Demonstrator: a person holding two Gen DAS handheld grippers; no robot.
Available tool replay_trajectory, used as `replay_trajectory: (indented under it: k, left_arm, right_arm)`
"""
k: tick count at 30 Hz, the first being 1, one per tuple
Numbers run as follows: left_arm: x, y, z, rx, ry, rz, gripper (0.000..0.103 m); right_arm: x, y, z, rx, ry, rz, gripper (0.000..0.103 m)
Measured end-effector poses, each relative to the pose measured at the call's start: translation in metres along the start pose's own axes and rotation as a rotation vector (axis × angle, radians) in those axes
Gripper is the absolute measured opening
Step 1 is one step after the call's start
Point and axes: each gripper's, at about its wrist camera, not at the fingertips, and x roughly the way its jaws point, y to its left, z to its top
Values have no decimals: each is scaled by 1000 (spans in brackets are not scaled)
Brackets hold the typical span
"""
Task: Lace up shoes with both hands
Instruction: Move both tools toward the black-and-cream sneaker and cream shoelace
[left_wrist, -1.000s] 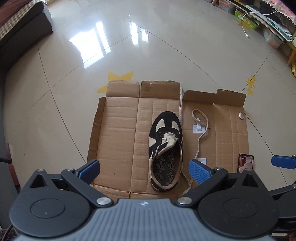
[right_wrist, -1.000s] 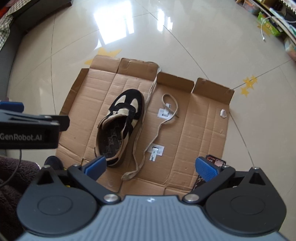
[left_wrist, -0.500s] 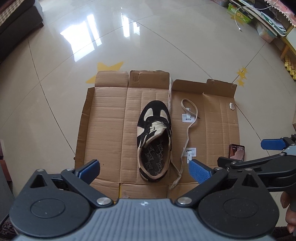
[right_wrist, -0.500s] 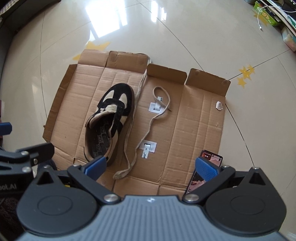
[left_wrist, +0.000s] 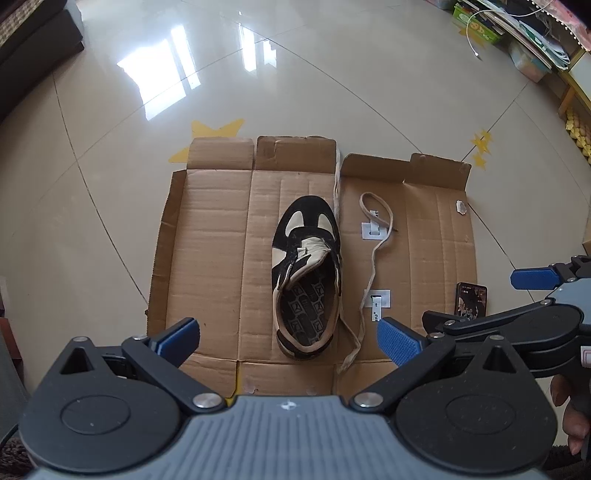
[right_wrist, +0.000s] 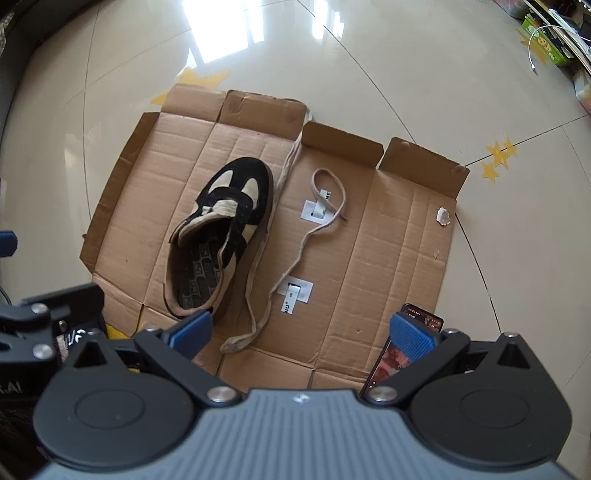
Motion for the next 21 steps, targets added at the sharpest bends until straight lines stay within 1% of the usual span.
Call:
replay_trajectory:
  k: [6, 8, 12, 21]
  left_arm:
    - [3, -1, -1, 3, -1, 1, 102]
    - [2, 3, -7, -6, 10, -13, 102]
    - [0, 4, -8, -5, 17, -14, 102]
    - [14, 5, -8, 9, 44, 0, 102]
  right_arm:
    - [2, 1, 0, -5, 4, -3, 103]
    - [3, 1, 0, -7, 6, -4, 103]
    - [4, 2, 0, -10, 7, -9, 103]
    - [15, -5, 6, 7, 13, -12, 103]
